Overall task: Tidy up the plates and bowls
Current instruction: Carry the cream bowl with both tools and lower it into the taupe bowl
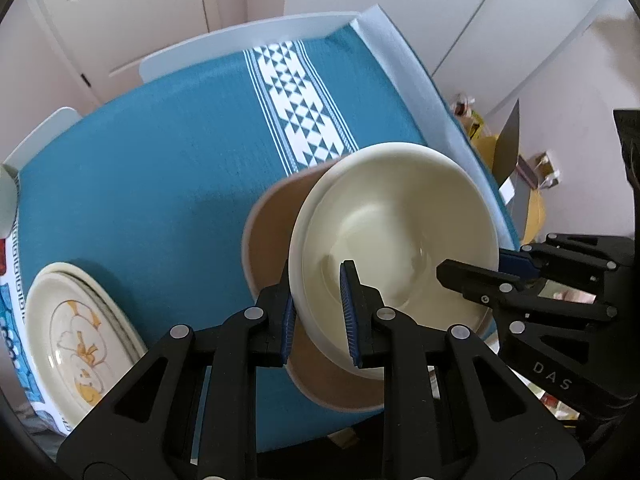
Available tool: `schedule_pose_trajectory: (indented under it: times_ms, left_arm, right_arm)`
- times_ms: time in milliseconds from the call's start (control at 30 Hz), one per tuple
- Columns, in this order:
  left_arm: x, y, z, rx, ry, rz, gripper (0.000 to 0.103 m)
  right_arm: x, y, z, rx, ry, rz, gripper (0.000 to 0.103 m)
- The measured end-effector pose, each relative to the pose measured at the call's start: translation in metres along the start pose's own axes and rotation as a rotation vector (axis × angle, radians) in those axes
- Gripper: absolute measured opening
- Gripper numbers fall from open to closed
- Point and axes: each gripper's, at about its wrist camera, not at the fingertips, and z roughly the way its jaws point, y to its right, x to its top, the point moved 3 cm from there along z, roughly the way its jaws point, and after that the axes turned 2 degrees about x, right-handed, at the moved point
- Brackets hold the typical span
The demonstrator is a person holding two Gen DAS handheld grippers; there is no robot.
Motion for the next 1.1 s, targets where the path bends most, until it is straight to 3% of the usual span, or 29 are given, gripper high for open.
schedule_pose_trajectory:
  times_ms: [600, 1100]
  left_arm:
    - [0.002, 0.007, 0.021, 0.074, -0.062, 0.045, 0.018]
    - [-0.001, 0.014, 0.012, 0.116, -0.026, 0.104, 0.019]
  right_arm:
    - [-0.001, 0.006, 0.01, -0.006, -0.03, -0.002, 0.017]
    - [-0.003, 0.012, -0.003, -0.005, 0.011, 0.042, 0.017]
